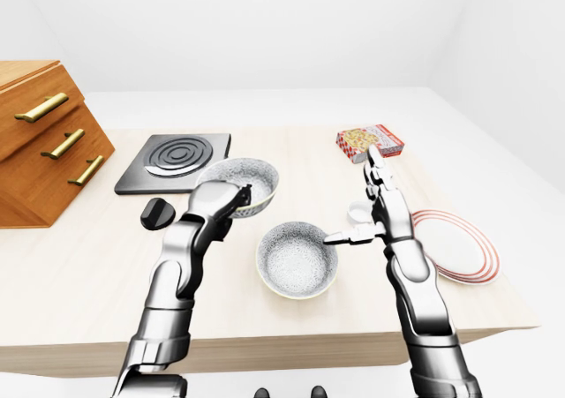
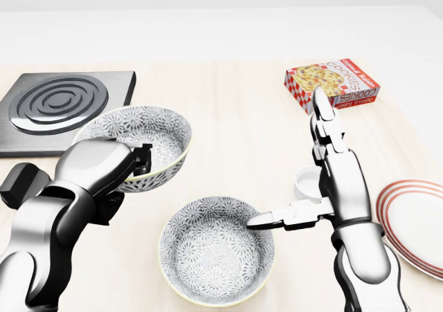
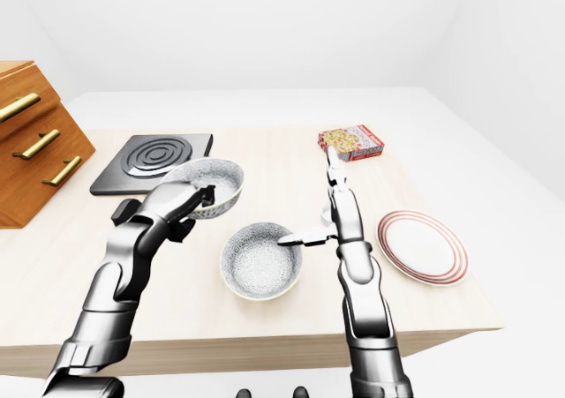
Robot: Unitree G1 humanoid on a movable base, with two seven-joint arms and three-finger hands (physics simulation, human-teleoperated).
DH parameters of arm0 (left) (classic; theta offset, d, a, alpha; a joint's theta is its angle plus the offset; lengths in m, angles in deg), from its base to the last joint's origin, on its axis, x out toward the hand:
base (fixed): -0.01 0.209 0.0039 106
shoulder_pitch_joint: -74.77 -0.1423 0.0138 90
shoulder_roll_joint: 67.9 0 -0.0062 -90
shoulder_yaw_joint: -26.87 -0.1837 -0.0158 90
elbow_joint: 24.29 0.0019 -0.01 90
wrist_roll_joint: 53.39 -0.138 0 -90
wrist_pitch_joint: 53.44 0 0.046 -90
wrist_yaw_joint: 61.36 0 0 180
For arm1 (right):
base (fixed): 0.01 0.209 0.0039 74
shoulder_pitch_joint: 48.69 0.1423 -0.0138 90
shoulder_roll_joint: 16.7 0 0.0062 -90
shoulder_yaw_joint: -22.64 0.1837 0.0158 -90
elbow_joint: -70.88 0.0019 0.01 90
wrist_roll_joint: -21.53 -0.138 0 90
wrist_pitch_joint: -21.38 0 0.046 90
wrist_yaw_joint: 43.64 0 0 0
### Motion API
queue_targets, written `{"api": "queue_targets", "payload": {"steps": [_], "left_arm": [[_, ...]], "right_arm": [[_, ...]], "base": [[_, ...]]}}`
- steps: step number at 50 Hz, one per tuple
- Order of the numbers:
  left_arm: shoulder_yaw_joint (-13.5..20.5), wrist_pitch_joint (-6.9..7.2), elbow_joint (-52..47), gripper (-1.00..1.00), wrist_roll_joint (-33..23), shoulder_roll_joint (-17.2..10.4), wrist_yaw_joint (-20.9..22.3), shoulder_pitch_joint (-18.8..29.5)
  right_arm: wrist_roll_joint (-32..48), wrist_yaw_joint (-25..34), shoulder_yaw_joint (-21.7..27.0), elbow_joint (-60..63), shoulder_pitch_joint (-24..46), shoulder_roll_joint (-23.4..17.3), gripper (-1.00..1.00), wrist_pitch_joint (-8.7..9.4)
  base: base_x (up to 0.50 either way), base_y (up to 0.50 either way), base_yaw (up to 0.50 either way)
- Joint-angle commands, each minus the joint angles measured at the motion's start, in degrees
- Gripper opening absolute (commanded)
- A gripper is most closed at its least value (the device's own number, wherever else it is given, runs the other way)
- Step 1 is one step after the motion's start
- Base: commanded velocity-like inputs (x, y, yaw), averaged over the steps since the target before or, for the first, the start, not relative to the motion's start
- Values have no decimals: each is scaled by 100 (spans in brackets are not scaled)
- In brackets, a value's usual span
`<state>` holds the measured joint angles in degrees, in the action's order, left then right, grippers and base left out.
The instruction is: Pick the akita bowl from table center and place it on the plate.
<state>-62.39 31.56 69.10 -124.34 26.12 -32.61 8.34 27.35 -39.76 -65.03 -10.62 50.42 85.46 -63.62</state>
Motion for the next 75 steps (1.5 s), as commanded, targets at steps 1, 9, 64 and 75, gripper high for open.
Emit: {"api": "queue_targets", "payload": {"steps": [1,9,64,75], "left_arm": [[-40,0,-605,-100,262,211,308,-149],[-265,29,-1299,-100,92,494,684,-405],[-671,87,-2183,-100,-115,1005,1125,-411],[-710,117,-2435,-100,-166,1061,1125,-467]], "right_arm": [[966,574,-80,257,605,-234,100,0],[1921,1222,-182,188,1099,-296,100,0],[2864,1760,-636,-868,1244,217,-100,0],[2867,1781,-625,-784,1165,197,-100,0]], "base": [[0,0,0],[0,0,0],[0,0,0],[0,0,0]]}}
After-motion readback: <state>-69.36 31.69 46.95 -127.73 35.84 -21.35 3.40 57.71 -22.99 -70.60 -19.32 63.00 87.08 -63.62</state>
